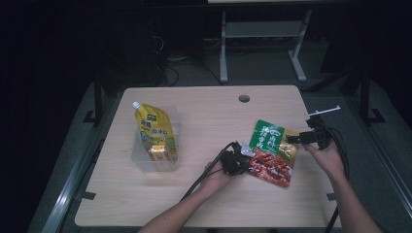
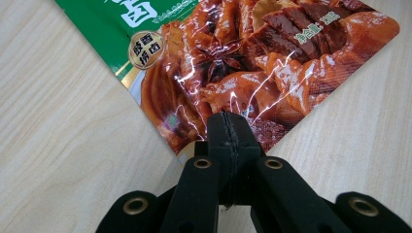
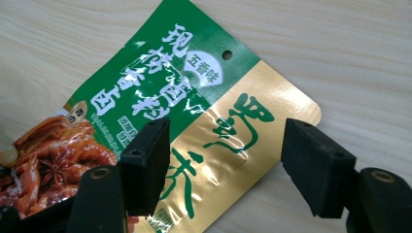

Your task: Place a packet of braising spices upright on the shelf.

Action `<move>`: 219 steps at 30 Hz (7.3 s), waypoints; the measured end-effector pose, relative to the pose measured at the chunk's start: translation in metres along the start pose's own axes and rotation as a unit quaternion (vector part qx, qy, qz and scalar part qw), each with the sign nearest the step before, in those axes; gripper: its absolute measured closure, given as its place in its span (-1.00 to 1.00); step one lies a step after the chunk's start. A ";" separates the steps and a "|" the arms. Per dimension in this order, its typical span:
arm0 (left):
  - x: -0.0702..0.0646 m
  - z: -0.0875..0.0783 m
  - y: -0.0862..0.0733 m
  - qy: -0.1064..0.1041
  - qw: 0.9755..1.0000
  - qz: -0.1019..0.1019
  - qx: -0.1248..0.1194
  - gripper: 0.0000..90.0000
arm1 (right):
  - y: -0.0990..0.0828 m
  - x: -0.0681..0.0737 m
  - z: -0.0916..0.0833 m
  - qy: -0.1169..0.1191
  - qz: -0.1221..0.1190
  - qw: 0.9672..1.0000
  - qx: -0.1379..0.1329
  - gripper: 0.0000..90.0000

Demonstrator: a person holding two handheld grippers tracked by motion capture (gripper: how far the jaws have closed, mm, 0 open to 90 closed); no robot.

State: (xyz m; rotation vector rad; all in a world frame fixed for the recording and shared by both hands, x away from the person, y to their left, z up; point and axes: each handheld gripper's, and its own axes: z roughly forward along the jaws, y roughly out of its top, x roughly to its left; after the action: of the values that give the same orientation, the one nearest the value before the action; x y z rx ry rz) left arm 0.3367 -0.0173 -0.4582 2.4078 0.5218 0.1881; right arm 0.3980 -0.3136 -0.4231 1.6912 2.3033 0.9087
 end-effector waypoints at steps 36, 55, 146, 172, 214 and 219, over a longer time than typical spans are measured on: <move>-0.004 0.002 0.002 0.011 1.000 0.013 0.013 0.99 | -0.004 -0.022 0.025 0.009 0.070 0.996 0.047 -0.28; -0.004 0.002 0.002 0.013 1.000 0.018 0.013 0.99 | -0.005 -0.025 0.024 0.021 0.089 0.995 0.044 -0.01; 0.002 -0.023 -0.005 0.000 1.000 -0.002 -0.020 0.64 | 0.008 0.019 -0.009 0.068 0.005 0.998 0.016 1.00; -0.007 -0.049 -0.022 0.001 0.999 -0.002 -0.039 0.23 | 0.027 0.082 -0.067 0.084 -0.076 0.993 -0.041 1.00; -0.015 -0.081 -0.051 0.018 0.998 -0.002 -0.067 -0.13 | 0.070 0.153 -0.080 0.069 -0.152 0.983 -0.082 1.00; -0.015 -0.084 -0.054 0.018 0.997 -0.002 -0.070 -0.15 | 0.074 0.161 -0.079 0.071 -0.153 0.982 -0.086 1.00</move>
State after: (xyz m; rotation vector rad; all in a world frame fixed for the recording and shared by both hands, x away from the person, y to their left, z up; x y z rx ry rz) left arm 0.2833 0.0628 -0.4273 2.2698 0.5113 0.2576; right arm 0.3656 -0.1849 -0.2819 1.1962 2.4029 1.1516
